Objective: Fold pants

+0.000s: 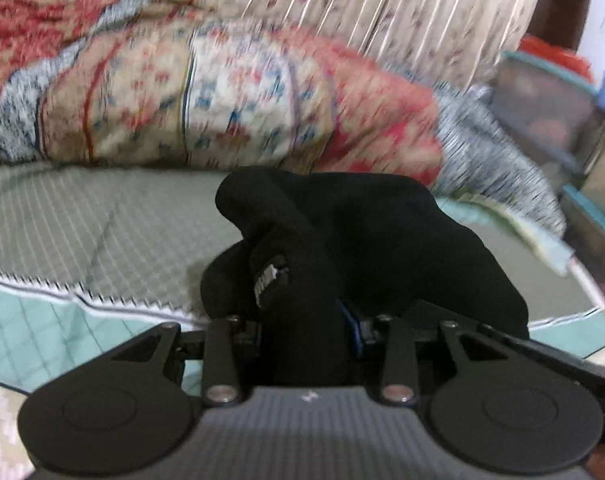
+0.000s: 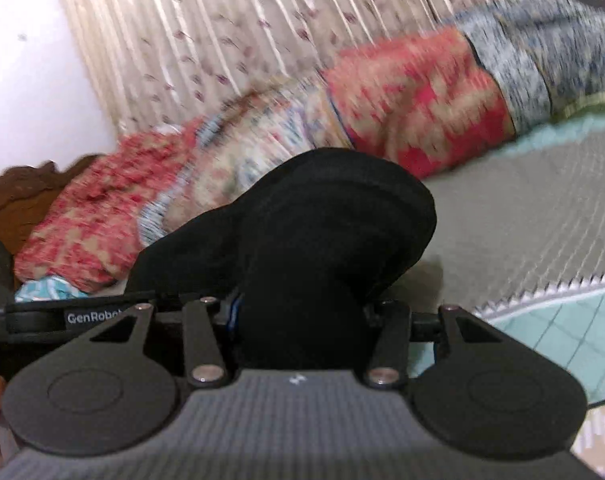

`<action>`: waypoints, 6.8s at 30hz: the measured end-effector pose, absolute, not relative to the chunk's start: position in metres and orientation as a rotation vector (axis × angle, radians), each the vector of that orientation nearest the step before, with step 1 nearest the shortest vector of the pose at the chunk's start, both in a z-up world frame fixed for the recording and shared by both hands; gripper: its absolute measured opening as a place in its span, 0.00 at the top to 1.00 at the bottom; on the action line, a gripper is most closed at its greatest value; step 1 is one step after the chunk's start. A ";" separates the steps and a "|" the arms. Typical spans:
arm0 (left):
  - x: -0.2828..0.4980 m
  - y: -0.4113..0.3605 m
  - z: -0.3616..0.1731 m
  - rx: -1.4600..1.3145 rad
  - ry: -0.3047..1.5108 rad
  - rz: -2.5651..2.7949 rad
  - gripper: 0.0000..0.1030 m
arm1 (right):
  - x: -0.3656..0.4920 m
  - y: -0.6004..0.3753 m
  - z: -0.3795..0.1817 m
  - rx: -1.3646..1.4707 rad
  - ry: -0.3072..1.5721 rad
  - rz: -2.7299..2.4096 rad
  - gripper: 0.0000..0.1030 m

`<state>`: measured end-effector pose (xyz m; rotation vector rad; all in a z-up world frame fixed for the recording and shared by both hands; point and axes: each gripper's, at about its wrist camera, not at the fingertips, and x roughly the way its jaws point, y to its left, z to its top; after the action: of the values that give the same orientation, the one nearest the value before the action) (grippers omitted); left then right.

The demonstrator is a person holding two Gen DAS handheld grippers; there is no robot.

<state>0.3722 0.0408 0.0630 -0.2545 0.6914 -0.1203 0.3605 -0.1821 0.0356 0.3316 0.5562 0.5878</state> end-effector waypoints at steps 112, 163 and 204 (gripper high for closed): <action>-0.042 -0.008 0.114 -0.052 0.941 0.198 0.00 | -0.036 -0.194 0.119 0.204 0.713 0.251 0.00; 0.027 -0.013 0.112 -0.040 0.932 0.148 0.00 | -0.023 -0.214 0.131 0.318 0.750 0.161 0.00; 0.015 -0.023 0.121 0.047 0.927 0.198 0.00 | -0.010 -0.208 0.131 0.306 0.763 0.213 0.00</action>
<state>0.0153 -0.0234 0.1210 0.0475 0.9270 0.1977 -0.0099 -0.2082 0.1305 0.3056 0.7633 0.2134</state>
